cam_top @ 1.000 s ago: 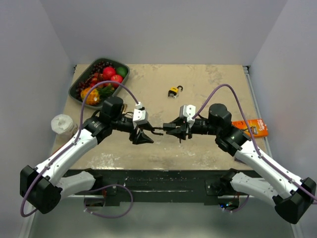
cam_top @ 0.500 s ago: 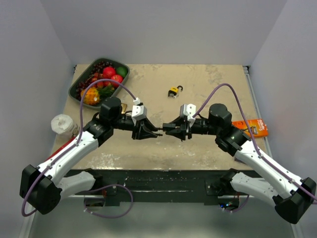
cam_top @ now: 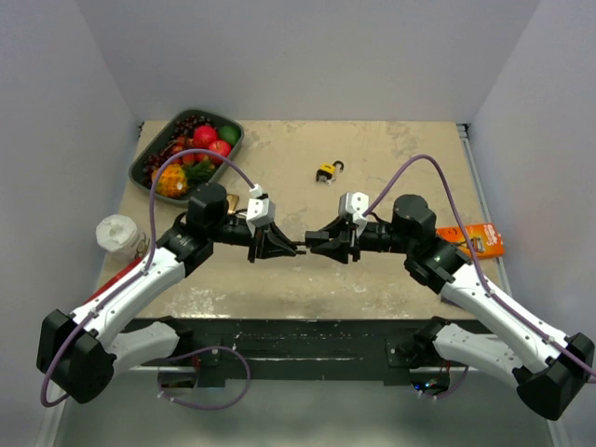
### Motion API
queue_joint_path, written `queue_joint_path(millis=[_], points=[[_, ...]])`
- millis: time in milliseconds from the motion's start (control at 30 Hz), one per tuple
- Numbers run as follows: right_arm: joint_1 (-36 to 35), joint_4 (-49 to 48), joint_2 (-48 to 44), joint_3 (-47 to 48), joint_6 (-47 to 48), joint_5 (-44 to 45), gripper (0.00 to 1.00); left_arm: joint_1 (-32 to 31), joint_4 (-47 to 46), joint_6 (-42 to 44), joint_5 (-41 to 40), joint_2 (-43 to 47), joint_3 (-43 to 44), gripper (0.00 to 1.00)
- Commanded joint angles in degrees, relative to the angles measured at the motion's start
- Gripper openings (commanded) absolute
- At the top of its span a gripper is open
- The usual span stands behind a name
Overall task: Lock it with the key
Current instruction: Pick up the lock from the center of the board, then lock the lock.
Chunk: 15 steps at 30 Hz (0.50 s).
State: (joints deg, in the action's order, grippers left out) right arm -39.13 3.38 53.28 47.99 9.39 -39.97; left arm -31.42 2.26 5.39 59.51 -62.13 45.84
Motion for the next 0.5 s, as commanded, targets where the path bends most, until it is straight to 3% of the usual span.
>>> queue_joint_path(millis=[0, 33, 67, 100, 233, 467], points=[[0.28, -5.59, -0.02, 3.69, -4.12, 4.28, 0.09, -0.05, 2.13, 2.96, -1.4, 2.27, 1.26, 0.0], [0.29, -5.05, -0.1, 3.61, -4.11, 4.98, 0.2, 0.04, 2.22, 2.7, -1.5, 2.8, 1.26, 0.0], [0.46, -4.18, -0.1, 3.52, -5.07, 5.25, 0.51, -0.04, 2.22, 2.52, -1.5, 2.89, 1.26, 0.0], [0.72, -3.73, -0.02, 3.52, -5.6, 5.51, 0.64, -0.05, 2.22, 2.52, -0.98, 2.98, 1.26, 0.0], [1.95, -1.27, 0.51, 4.48, -7.02, 6.92, 0.93, 0.04, 1.87, 1.56, -0.62, 2.45, 1.44, 0.0], [3.98, 4.0, 0.51, 6.15, -3.77, 6.48, 0.98, 0.66, 0.46, -0.55, 1.04, 1.57, 1.62, 0.0]])
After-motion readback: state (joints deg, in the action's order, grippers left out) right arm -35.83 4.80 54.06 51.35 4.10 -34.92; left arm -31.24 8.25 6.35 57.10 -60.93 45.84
